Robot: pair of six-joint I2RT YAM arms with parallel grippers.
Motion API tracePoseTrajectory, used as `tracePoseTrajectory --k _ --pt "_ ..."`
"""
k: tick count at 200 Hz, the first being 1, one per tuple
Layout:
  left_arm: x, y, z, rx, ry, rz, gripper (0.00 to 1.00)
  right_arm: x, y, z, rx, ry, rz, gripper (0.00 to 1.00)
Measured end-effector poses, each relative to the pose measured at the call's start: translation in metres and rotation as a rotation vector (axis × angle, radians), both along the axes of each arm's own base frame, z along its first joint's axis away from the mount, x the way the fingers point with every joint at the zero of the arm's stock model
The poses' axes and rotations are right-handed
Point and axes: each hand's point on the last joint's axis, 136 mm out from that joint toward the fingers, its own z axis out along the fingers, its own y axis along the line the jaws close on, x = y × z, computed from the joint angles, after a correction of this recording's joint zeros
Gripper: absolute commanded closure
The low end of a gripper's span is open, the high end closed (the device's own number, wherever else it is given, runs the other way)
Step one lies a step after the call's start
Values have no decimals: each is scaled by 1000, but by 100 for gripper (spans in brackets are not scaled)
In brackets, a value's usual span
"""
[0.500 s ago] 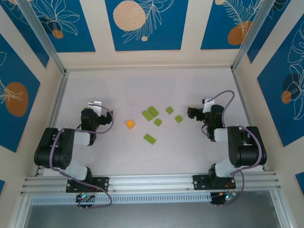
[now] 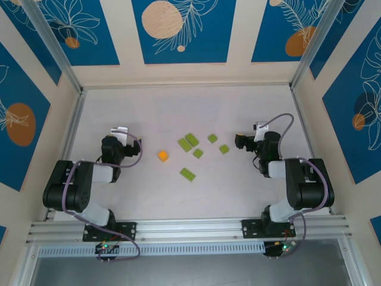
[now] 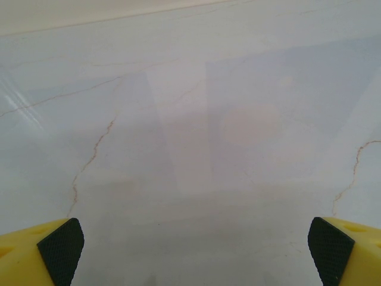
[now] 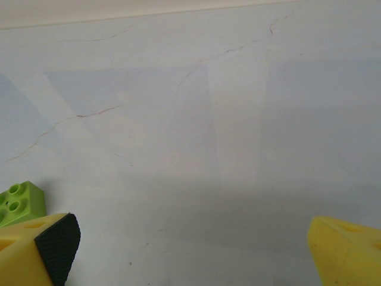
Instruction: Assemble a carrot with lego
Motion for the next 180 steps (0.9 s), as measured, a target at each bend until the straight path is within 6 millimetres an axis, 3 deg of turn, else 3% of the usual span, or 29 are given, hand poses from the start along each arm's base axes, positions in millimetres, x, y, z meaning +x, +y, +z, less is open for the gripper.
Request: tracePoseTrajectory --k 62,76,89,103,122,138,156,170,180 --pt "-1 1 -1 -1 24 7 1 0 0 0 0 0 -1 5" --pt "2 7 7 -4 71 51 1 0 -1 -1 0 7 -6 6" --pt "12 13 36 -10 58 97 1 3 -3 0 -2 46 -23 7" --pt "17 16 76 -39 5 125 1 13 -7 15 5 79 -58 8" --pt "9 16 130 -113 -72 145 1 35 -10 62 61 94 -106 4" --pt "0 17 155 -180 -79 175 1 50 -3 106 101 94 -113 1" --pt "-4 15 155 -232 -9 194 1 54 31 142 100 129 -53 1" --pt "-7 10 140 -256 87 190 1 52 81 159 66 175 44 1" --pt "-11 7 127 -270 157 188 1 45 123 160 30 223 134 1"
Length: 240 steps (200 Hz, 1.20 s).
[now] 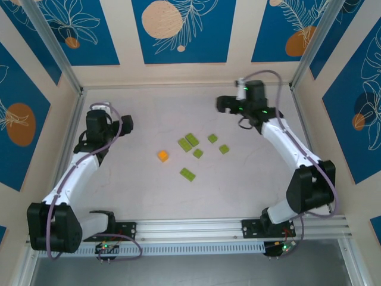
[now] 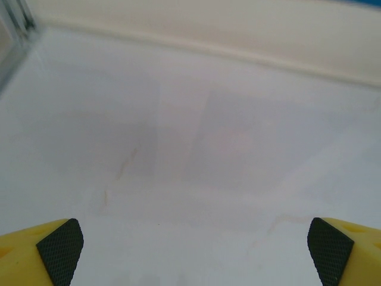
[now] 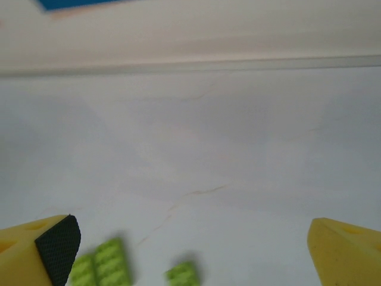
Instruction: Assemble a carrot with lego
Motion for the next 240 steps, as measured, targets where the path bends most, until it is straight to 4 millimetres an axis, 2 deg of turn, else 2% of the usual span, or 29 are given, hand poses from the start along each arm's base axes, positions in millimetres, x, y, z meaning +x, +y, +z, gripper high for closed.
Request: tracePoseTrajectory --k 17,27,40,53,70,86,163,240 --pt "-12 -3 -22 -39 111 6 1 -18 60 -13 -56 96 141 2" --pt "-21 -2 -31 -64 169 28 1 -33 92 -32 -101 170 226 4" --pt "-29 -3 -38 -96 219 46 1 -52 120 -60 -160 262 306 6" --pt "-33 -6 -42 -127 246 47 1 -69 135 -88 -216 348 356 8" --pt "-39 -8 -47 -155 280 54 2 -87 142 -117 -266 445 396 12" --pt "-43 -8 -50 -162 305 64 2 -95 144 -132 -276 510 416 15" --pt "-52 -1 -57 -137 345 96 2 -85 170 -143 -272 543 448 19" --pt "-52 0 -58 -134 349 99 2 -91 173 -170 -301 624 462 19"
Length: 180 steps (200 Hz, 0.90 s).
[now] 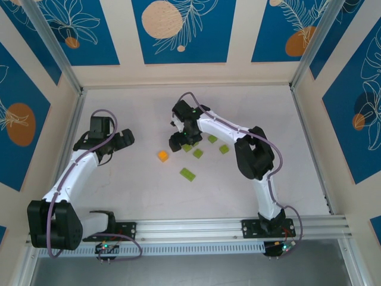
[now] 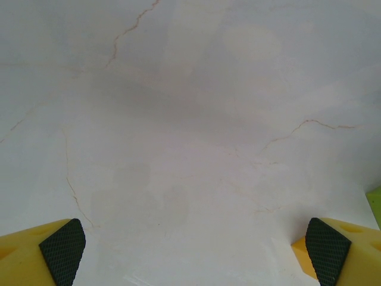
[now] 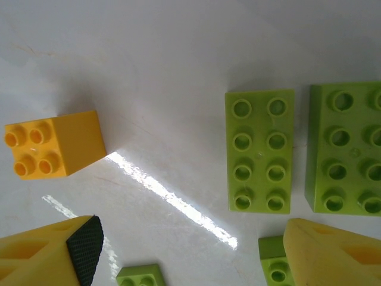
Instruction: Assemble a carrot with lego
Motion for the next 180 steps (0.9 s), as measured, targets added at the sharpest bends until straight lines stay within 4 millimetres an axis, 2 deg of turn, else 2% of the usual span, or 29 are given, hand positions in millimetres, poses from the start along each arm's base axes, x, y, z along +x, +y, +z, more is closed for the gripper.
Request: tracePoseTrajectory --k 115,180 --pt "-1 0 -6 1 24 0 2 8 6 -23 -34 31 13 19" --pt "-1 0 -12 3 43 0 2 17 -2 -24 -38 32 -3 19"
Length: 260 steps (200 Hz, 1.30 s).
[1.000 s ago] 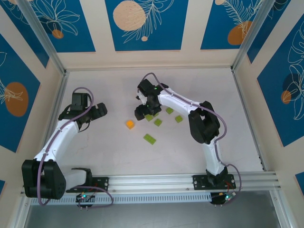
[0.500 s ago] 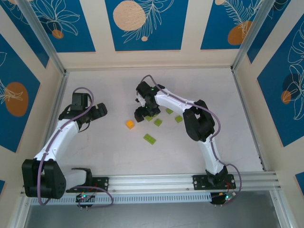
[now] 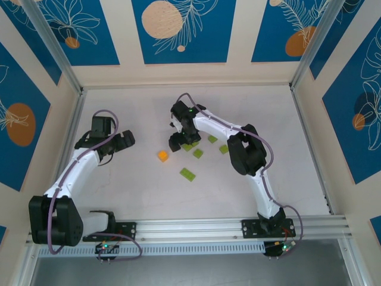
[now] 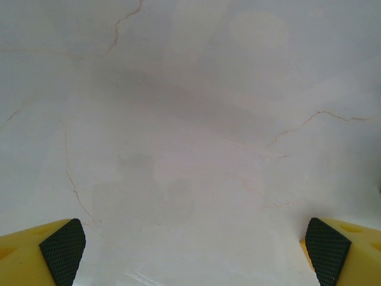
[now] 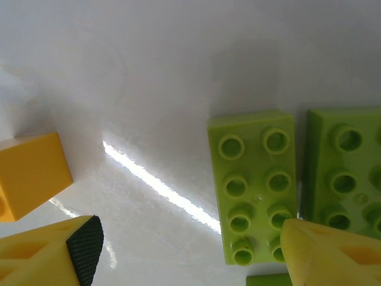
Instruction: Assemble a carrot with lego
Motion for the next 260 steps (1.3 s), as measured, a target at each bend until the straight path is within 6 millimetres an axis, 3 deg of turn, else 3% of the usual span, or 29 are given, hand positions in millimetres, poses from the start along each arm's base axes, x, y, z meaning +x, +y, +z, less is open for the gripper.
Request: tracePoseTrajectory --k 107,260 --pt "0 0 -2 0 6 1 2 2 -2 1 29 20 -1 22" --pt "0 0 -2 0 7 2 2 -26 22 2 31 24 70 23"
